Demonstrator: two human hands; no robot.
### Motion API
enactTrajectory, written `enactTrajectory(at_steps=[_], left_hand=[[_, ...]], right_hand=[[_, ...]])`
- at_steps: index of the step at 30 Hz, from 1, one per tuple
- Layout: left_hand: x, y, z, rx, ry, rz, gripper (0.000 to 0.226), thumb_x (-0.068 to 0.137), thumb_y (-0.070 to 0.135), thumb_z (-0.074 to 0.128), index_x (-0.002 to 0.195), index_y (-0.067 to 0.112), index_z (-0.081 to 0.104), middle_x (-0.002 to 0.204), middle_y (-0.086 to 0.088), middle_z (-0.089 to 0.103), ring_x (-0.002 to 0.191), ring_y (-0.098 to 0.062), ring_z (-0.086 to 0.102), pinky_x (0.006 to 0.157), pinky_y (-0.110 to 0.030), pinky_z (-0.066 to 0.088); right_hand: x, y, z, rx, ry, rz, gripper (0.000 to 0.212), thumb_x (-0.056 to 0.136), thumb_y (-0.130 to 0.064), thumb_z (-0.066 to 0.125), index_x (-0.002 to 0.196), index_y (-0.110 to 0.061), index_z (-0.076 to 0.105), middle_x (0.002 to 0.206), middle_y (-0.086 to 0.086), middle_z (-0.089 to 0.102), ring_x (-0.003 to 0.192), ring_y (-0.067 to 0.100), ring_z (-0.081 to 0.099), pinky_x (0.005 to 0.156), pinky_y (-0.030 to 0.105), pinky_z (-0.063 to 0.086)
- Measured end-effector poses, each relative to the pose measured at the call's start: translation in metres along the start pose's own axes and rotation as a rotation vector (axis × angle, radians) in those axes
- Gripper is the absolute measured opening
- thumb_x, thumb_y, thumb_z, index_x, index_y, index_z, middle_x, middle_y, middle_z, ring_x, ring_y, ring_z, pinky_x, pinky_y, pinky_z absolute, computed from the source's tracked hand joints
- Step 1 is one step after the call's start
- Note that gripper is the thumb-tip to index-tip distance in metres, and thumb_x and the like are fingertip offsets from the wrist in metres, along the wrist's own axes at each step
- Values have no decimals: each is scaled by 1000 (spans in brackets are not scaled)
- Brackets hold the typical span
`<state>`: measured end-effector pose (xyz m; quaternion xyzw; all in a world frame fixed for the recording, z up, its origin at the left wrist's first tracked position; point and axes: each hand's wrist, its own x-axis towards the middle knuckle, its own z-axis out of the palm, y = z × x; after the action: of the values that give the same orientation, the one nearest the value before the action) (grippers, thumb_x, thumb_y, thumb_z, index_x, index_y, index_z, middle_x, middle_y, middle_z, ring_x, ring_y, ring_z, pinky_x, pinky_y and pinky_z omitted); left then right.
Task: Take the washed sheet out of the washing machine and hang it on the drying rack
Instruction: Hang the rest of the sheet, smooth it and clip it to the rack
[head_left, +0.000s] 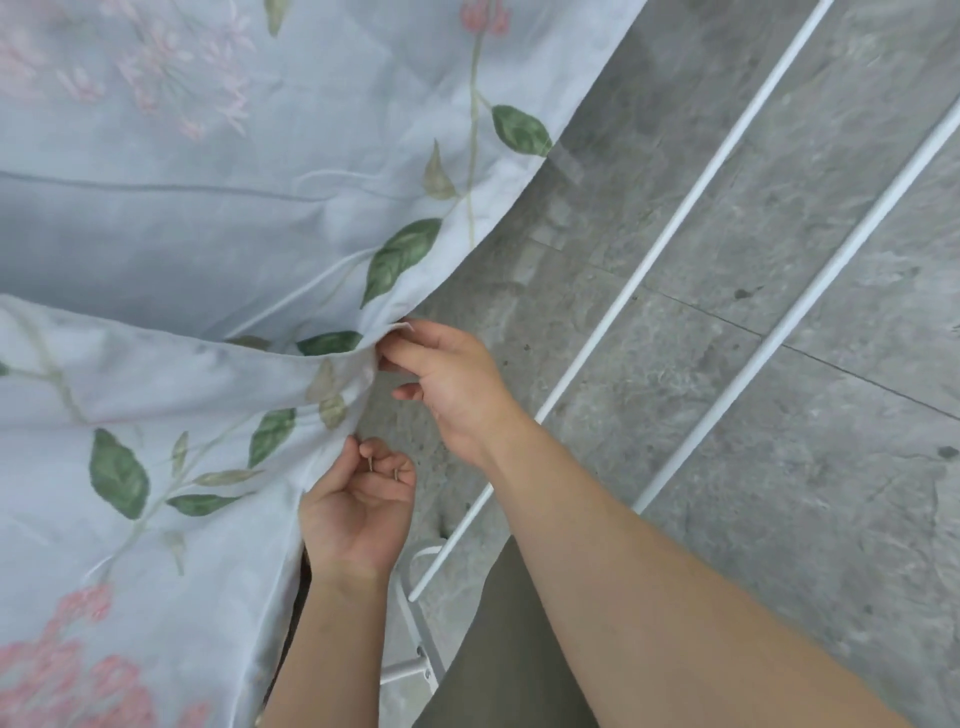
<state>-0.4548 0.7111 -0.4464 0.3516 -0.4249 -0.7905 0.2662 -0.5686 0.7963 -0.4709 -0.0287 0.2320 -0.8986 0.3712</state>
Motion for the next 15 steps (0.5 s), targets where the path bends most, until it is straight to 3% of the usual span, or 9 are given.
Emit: enactTrajectory(at_steps=[3,6,9,11,15], left_hand=[[5,-2,-2,9,19,-15,14,87,8,59,86,16,70,71,7,55,63,-5,53,73,-20,36],[4,-5,-2,18,-12,-35,13,88,11,59,93,18,69,73,6,55,62,-5,53,67,-21,38],[-6,-2,-10,-6,-49,-46,22,87,12,60,106,20,68,101,8,69,69,-6,60,71,-23,38],[-17,2,-26,-14,-42,-76,31,89,12,57,117,21,65,126,10,66,79,-8,63,75,-24,40],[-58,19,-91,58,88,-203,44,87,8,54,129,20,60,134,5,62,95,-13,65,86,-27,42]], right_hand=[[2,6,3,-1,-7,15,11,93,-11,63,97,-16,72,98,1,72,91,13,64,64,25,46],[1,10,7,35,-52,11,14,92,-3,61,95,-16,65,98,3,69,91,17,60,61,26,47],[-1,9,12,44,-99,34,22,89,1,62,92,-20,61,102,3,67,93,19,59,61,27,46],[-4,5,11,81,-171,63,22,83,0,64,93,-20,60,105,5,66,94,20,59,67,29,46],[-11,-4,0,57,-390,136,46,75,5,59,118,-12,57,116,9,65,106,25,63,93,43,47]])
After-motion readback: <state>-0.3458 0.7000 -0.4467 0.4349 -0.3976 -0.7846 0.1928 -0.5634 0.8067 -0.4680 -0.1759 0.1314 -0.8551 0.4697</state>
